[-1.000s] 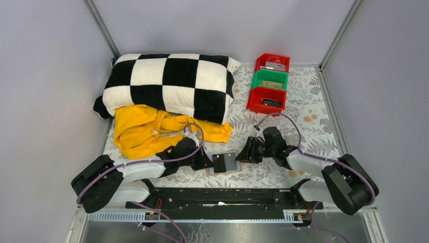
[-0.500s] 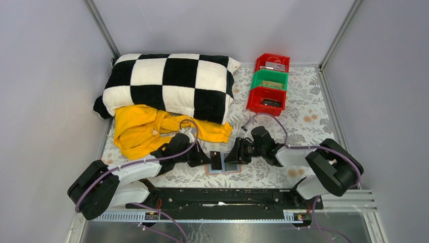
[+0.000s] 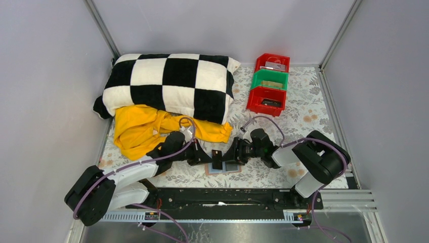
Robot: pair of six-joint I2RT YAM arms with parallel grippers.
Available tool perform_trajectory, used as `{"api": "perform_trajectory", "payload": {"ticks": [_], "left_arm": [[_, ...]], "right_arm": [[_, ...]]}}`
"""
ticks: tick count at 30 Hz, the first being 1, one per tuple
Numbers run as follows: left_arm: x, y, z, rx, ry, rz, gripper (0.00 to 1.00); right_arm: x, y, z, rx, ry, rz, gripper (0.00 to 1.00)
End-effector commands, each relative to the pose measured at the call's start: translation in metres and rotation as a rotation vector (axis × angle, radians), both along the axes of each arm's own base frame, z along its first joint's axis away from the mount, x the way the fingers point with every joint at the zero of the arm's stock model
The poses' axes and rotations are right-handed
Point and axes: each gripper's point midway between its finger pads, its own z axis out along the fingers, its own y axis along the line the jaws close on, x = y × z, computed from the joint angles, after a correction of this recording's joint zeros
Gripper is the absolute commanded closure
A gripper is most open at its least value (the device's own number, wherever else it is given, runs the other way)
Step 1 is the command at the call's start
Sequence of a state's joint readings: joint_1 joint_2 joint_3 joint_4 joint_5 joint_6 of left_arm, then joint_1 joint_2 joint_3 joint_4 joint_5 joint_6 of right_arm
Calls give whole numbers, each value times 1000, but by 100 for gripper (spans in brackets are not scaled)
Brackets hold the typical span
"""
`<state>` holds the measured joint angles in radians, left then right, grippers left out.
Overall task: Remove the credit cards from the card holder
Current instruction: Remove the credit card from the card holder.
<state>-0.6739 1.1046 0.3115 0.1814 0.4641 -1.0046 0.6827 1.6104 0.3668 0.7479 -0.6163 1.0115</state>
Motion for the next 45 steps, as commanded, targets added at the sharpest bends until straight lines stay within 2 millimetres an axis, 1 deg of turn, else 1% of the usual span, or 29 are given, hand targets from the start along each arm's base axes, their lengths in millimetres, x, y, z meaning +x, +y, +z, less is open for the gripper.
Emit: {"api": "perform_trajectory", "payload": {"ticks": [1,3,7,8,12,14,15,16,17,19,22,24,25,27,29,32,33,36,37,39,40,43,44,45], "left_arm": [[1,-5,21,-79,-35,-29,100],[0,-5,22,-91,-32,-35,100],[-2,-6,25,-112,-29,-43,100],[-2,-6,25,-114,-29,-43,100],[-2,-6,27,-124,-28,-44,100],[-2,-6,26,-122,-24,-43,100],[-2,-5,25,-121,-23,-41,100],[-2,-5,25,-120,-23,-41,100],[-2,-5,25,-120,-24,-38,100],[-2,-4,25,-118,-23,-38,100],[-2,-4,24,-114,-23,-41,100],[-2,-4,24,-115,-24,-42,100],[-2,-5,24,-116,-24,-42,100],[-2,-5,24,-122,-25,-45,100],[-2,-6,25,-126,-26,-51,100],[-2,-7,26,-130,-25,-57,100],[-2,-8,25,-131,-24,-58,100],[-2,-8,25,-134,-22,-62,100],[-3,-8,25,-134,-21,-64,100],[-3,-8,25,-134,-20,-65,100],[-3,-8,25,-132,-17,-65,100],[-1,-7,25,-106,-13,-63,100],[0,-5,24,-80,-12,-57,97],[3,-3,25,-47,-24,-49,91]], "right_arm": [[-1,8,13,79,-27,18,43],[-3,9,15,97,-18,21,42],[-6,14,27,193,-9,25,42],[-6,16,36,242,-27,29,42],[-10,18,60,393,-23,37,47],[-11,17,68,452,-18,25,52],[-11,18,66,451,-3,22,58],[-11,17,63,445,-4,17,66],[-12,15,63,442,-11,13,71],[-14,14,66,445,-23,22,76],[-16,14,72,458,-35,31,81],[-16,13,77,468,-49,34,82],[-16,14,80,475,-56,40,80],[-17,15,85,487,-68,54,71],[-18,16,88,494,-72,66,65],[-14,18,91,504,-79,68,63],[-14,18,92,506,-80,67,65],[-12,19,93,509,-86,57,79],[-11,19,94,509,-87,54,86],[-11,17,96,512,-93,44,96],[-11,17,97,511,-95,40,100],[-7,12,94,480,-104,7,100],[-4,8,92,463,-108,-12,100],[-1,4,90,445,-112,-32,100]]}}
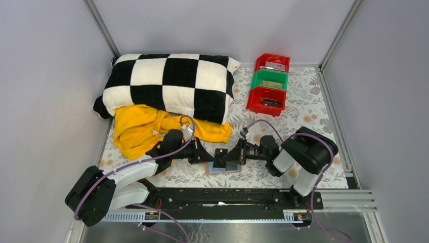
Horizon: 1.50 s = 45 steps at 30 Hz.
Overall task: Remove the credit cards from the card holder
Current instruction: Remove the credit card from the card holder, then place the credit card in the storage box.
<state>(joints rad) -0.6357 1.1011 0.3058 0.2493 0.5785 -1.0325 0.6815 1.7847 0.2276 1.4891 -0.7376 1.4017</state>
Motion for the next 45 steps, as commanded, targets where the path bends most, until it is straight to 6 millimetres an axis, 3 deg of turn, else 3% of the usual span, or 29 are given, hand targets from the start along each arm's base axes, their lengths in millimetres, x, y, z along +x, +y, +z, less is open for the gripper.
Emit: {"api": "perform_trajectory", "payload": {"ticks": [1,4,6,8,10,15,18,25,35,38,41,45], "left_arm": [[9,5,8,83,-47,7,84],[19,13,25,148,-110,43,57],[28,21,37,202,-154,82,52],[35,30,48,252,-192,122,50],[39,37,61,277,-224,151,50],[43,50,92,279,-305,215,50],[42,55,101,276,-330,240,50],[37,59,96,273,-316,242,50],[26,67,94,280,-309,239,50],[24,68,94,282,-307,241,50],[23,69,93,284,-301,240,50],[22,70,90,295,-291,242,50]], "right_arm": [[18,-12,33,56,-168,-84,100],[32,-24,36,-19,-201,-148,100],[44,-30,34,-131,-233,-195,100],[56,-44,23,-317,-222,-255,100],[76,-60,32,-441,-257,-364,100],[108,-82,74,-525,-302,-489,100],[124,-98,79,-597,-238,-590,100],[181,-132,99,-617,-106,-963,100],[248,-199,102,-693,135,-1545,100],[266,-208,94,-664,164,-1615,100],[286,-212,72,-643,240,-1617,100],[298,-223,49,-638,332,-1663,100]]}}
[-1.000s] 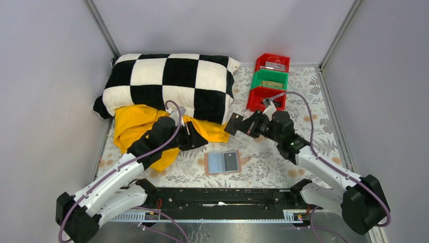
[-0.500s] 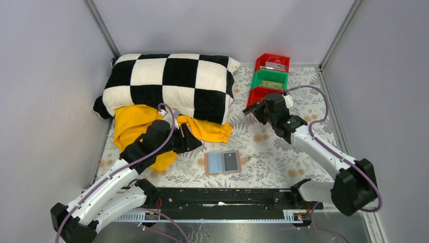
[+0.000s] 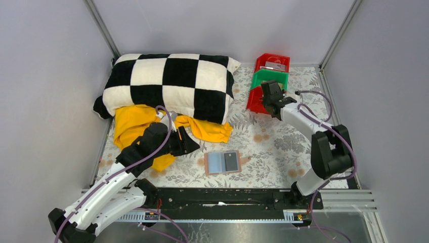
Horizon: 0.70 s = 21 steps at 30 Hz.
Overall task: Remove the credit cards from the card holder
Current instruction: Place the credit card in the storage box.
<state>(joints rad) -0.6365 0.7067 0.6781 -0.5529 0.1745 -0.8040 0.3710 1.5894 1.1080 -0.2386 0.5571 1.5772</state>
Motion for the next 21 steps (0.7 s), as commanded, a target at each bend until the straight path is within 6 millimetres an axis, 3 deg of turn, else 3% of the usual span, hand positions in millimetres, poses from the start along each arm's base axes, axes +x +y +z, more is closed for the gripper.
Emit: {"api": "perform_trajectory", "payload": {"ticks": [1,7,14,18,21], "left_arm": [[2,4,1,8,-16,18,50],[3,7,-1,18,-16,33,50],[6,6,-6,42,-3,36,51],[8,5,-6,46,-3,32,50],[9,3,-5,40,-7,28,50]], "right_arm": [[20,-19,0,44,-44,-148,100],[34,-32,-26,58,-33,-197,100],[45,-31,-47,122,-14,-186,99],[45,-27,-45,156,-40,-154,68],[41,-24,-37,170,-53,-128,60]]}}
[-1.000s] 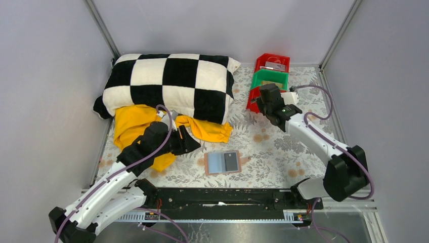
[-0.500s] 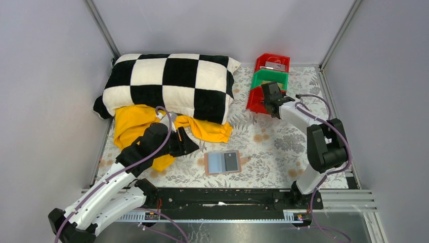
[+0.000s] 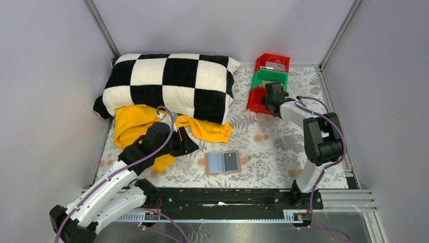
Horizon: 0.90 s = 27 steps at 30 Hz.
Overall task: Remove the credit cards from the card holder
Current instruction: Place the credit card in the storage box.
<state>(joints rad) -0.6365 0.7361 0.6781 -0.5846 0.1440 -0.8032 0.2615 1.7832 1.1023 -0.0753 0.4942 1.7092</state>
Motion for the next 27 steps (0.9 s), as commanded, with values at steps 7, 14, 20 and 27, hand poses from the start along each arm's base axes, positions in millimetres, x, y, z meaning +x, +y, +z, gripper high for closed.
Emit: {"api": "perform_trajectory", "payload": {"ticks": [7,14,20,27], "left_arm": [[6,-13,11,-51,-34,-38,50],[-2,-33,14,-134,-31,-136,50],[-6,-47,-3,-166,6,-143,51],[-4,-66,-37,-168,102,-132,52]], "right_arm": [[-14,12,50,42,-113,114,54],[-33,38,127,-180,-288,508,51],[-100,90,107,-289,-317,1085,47],[-212,127,51,-148,-281,1394,49]]}}
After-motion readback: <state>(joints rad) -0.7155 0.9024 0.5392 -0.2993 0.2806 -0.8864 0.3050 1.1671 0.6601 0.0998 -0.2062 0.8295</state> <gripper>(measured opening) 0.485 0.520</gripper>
